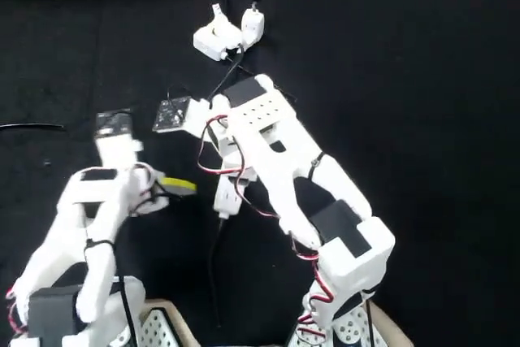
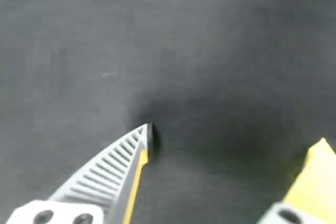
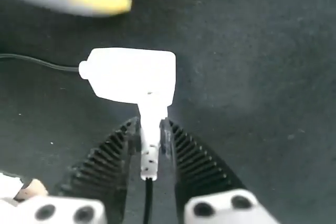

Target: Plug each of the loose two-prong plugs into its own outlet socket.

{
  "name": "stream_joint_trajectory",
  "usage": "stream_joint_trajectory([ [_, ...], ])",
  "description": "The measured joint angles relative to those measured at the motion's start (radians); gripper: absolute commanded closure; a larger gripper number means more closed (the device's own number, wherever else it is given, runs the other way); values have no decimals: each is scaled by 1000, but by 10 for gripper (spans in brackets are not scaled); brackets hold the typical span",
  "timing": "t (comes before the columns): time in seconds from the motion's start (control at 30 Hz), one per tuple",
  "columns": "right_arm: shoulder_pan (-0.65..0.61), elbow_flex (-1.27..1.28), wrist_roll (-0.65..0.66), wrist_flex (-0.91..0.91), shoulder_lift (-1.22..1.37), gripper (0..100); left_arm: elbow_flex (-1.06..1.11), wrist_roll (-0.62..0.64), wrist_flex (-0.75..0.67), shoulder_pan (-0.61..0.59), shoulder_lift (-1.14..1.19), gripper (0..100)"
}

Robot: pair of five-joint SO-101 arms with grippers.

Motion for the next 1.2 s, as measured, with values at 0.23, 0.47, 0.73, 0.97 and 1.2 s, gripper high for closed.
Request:
stream_joint_trajectory([
  [0.23,-43,0,0,0,2,986,8,-55,72,-285,-2,553],
  [0.47,-89,-41,0,0,104,986,8,-64,97,-532,-2,554],
  [0.73,-129,-54,-37,-2,164,986,8,-64,112,-571,0,554],
  [0.97,-178,-64,-89,-3,219,986,8,-64,112,-571,0,554],
  [1.2,-195,-138,-147,23,301,913,8,-64,112,-572,0,554],
])
